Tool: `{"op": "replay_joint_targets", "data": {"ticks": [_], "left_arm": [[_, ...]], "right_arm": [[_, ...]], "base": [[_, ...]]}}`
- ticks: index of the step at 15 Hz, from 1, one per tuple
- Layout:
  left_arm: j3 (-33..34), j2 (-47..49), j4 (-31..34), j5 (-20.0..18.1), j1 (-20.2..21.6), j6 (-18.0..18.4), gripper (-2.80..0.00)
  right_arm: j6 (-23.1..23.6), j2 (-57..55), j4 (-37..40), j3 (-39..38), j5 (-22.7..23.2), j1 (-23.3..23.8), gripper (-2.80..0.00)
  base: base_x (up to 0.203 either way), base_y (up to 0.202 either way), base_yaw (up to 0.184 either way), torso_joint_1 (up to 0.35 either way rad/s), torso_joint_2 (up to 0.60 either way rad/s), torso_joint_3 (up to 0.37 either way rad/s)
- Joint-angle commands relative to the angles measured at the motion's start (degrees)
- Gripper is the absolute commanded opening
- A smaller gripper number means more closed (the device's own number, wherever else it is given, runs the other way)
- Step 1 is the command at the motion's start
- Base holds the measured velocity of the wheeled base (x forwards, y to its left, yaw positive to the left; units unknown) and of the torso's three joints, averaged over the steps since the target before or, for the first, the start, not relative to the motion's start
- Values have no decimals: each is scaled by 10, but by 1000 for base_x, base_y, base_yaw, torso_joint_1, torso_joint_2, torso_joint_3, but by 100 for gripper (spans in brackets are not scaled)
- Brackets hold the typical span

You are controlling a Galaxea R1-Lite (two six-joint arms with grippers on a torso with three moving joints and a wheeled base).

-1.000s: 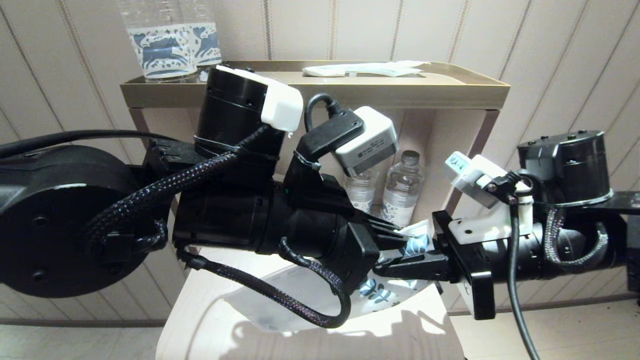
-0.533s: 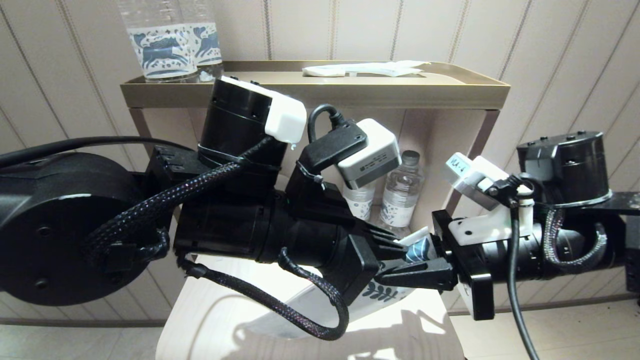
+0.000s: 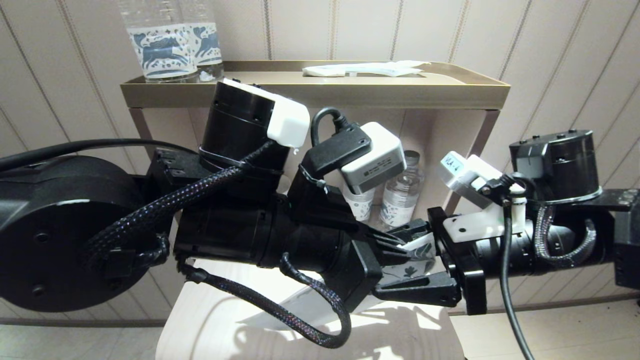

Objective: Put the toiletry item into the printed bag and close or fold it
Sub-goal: Close the strorage bag and place it on the desk

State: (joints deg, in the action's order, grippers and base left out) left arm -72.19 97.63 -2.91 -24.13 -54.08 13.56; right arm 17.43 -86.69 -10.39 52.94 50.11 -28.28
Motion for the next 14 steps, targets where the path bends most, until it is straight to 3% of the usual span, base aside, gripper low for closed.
{"op": "replay_joint_targets", "data": {"ticks": [1, 5, 12, 13, 14], "left_arm": [[0, -2, 0, -1, -2, 1, -280], [-4, -6, 17, -2, -5, 1, -280], [-4, -11, 17, -2, -6, 1, -280], [-4, -10, 17, -2, -6, 1, -280], [-5, -10, 17, -2, -6, 1, -280]], "right_arm": [[3, -8, 1, 9, 5, -1, 0], [8, -16, 2, 12, 38, 3, 0], [11, -22, 2, 10, 41, 5, 0], [11, -22, 2, 10, 41, 5, -280], [11, -22, 2, 11, 41, 4, -280]], "base": [[0, 0, 0, 0, 0, 0], [0, 0, 0, 0, 0, 0], [0, 0, 0, 0, 0, 0], [0, 0, 0, 0, 0, 0], [0, 0, 0, 0, 0, 0]]}}
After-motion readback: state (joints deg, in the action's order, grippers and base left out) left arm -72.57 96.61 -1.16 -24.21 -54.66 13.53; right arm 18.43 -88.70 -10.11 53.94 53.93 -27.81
